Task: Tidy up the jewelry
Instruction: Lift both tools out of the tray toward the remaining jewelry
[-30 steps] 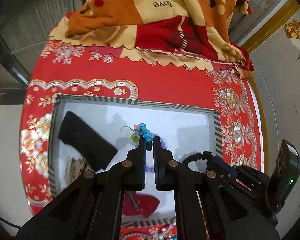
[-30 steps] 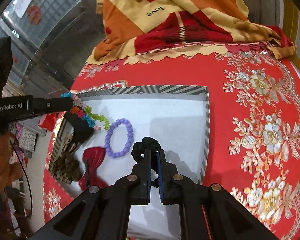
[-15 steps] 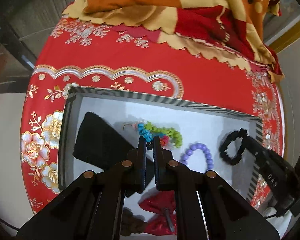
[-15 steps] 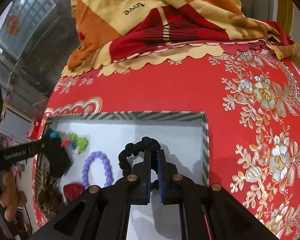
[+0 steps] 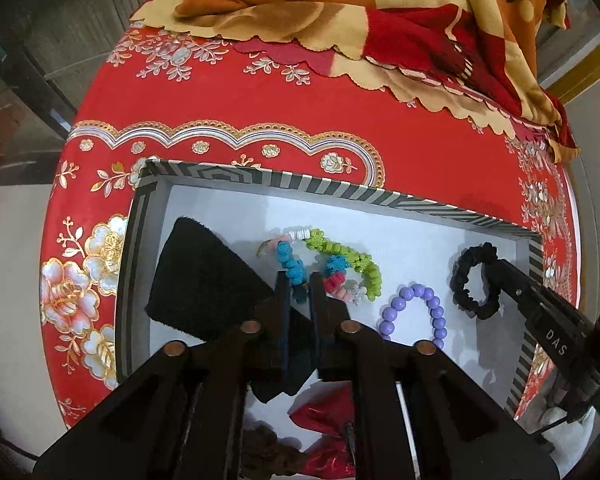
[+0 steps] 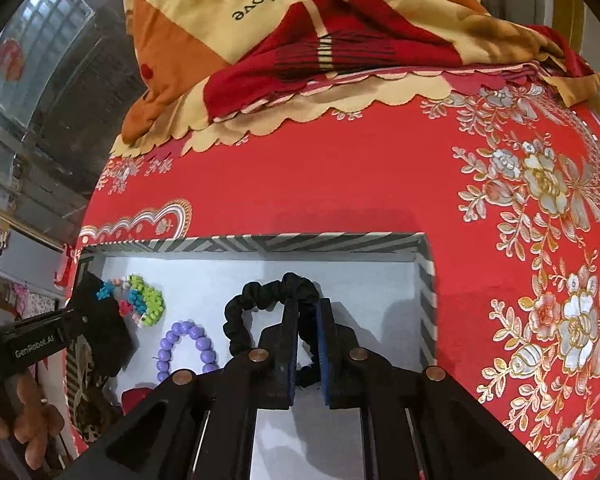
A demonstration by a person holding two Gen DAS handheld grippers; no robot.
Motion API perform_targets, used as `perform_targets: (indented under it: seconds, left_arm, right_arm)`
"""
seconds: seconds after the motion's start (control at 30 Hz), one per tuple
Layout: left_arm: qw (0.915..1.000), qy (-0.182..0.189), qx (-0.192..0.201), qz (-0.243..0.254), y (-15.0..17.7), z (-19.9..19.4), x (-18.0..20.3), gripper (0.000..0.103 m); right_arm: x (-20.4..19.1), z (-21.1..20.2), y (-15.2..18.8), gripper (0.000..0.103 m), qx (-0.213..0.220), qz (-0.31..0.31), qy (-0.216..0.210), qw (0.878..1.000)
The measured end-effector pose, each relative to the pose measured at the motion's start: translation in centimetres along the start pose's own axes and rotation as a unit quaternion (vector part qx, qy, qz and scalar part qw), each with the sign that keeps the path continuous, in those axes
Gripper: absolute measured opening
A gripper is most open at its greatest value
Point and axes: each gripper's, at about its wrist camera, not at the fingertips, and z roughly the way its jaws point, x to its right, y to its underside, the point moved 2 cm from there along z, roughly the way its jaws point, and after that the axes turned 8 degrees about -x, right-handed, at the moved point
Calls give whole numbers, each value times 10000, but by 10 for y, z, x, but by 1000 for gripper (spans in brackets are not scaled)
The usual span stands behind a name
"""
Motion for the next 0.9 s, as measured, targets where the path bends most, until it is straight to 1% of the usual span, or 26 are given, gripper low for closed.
perform_targets:
  seconds: [0.03, 0.07, 0.1, 0.13, 0.2, 0.33, 0.43, 0.6, 0.77, 0.9]
  left_arm:
    - [10000, 0, 13, 6, 0, -1, 0, 23]
    - [10000, 3, 33, 25, 1, -2, 1, 28]
    - [10000, 6, 54, 36, 1, -4, 2, 36]
    - [9999, 7, 94, 49, 2, -6, 2, 43]
    - [9998, -23, 175, 70, 4, -11, 3, 46]
    - [9996, -52, 262, 93, 10, -22, 1, 48]
    - [9988, -146, 439, 176, 18, -35, 5, 48]
    - [9971, -156, 711, 224, 39, -61, 10, 48]
    - [9940, -258, 1039, 237, 73, -90, 16, 48]
    - [9921, -342, 1197, 165, 106, -105, 14, 48]
  right_arm:
    - [-1, -1, 0, 14, 6, -21, 2, 10000]
    - [-3, -2, 1, 18, 14, -43, -10, 10000]
    - [-4, -3, 1, 27, 36, -54, -24, 10000]
    - [-5, -6, 1, 34, 82, -60, -47, 9999]
    - [-5, -13, 2, 35, 162, -58, -26, 9998]
    - [-6, -27, 8, 35, 218, -55, -54, 9997]
    - [-13, -43, 17, 35, 316, -138, -91, 9994]
    - [-29, -77, 40, 35, 556, -384, -122, 9976]
    - [-41, -106, 68, 35, 753, -675, -222, 9946]
    - [-44, -124, 97, 35, 819, -865, -270, 9925]
